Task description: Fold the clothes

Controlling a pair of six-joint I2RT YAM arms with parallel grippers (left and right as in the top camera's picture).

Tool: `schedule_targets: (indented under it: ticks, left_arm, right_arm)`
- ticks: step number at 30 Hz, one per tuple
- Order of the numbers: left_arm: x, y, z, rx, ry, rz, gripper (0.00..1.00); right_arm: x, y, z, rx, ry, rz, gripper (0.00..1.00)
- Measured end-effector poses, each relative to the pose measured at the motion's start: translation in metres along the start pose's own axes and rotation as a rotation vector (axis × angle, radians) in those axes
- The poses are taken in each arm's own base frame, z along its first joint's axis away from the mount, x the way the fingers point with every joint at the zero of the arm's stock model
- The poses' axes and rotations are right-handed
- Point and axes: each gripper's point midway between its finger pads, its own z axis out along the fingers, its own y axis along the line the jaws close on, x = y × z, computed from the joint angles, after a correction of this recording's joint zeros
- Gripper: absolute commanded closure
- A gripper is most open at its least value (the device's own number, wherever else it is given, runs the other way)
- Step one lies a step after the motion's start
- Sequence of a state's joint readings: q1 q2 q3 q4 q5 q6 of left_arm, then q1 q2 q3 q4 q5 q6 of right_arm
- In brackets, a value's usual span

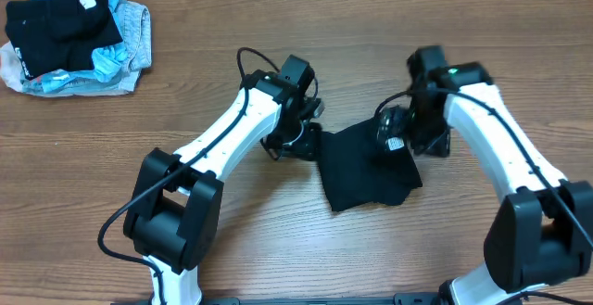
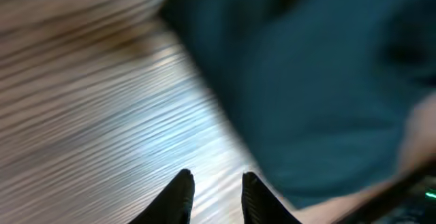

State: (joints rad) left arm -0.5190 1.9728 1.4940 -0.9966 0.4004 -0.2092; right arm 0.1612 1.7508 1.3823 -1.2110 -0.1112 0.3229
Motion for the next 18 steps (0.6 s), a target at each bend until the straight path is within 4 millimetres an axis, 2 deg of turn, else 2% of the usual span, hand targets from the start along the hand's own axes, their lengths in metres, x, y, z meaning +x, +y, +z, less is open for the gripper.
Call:
schedule_targets:
  ticks: [1,3,7,9,12,13,14,16,18]
  left_arm:
    - [0.000,-0.008,0.001,0.025,0.002,0.012,0.71]
    - [0.006,-0.023,0.006,0.061,0.022,0.037,0.71]
    - [0.020,-0.049,0.025,0.100,0.081,0.088,0.71]
    - [0.025,-0.055,0.036,0.107,0.108,0.101,0.71]
    - [0.031,-0.056,0.049,0.107,0.147,0.100,0.71]
    - [0.032,-0.055,0.052,0.106,0.158,0.091,0.71]
    - [0.033,-0.054,0.055,0.105,0.167,0.080,0.72]
    - [0.037,-0.050,0.061,0.097,0.195,0.053,0.76]
    - [0.043,-0.046,0.065,0.088,0.228,0.031,0.79]
  right_arm:
    - [-0.005,0.001,-0.002,-0.016,-0.014,-0.007,0.32]
    - [-0.005,0.001,-0.004,-0.036,-0.008,-0.020,0.39]
    - [-0.008,0.010,-0.001,-0.095,-0.017,-0.050,0.46]
    - [-0.011,0.017,0.007,-0.135,-0.024,-0.062,0.50]
    - [-0.009,0.020,0.024,-0.161,0.005,-0.068,0.59]
    - [-0.007,0.020,0.031,-0.164,0.020,-0.067,0.65]
    - [-0.006,0.019,0.037,-0.165,0.033,-0.069,0.72]
    - [0.001,0.016,0.053,-0.160,0.080,-0.052,0.96]
    - [0.001,0.013,0.059,-0.145,0.088,-0.043,0.96]
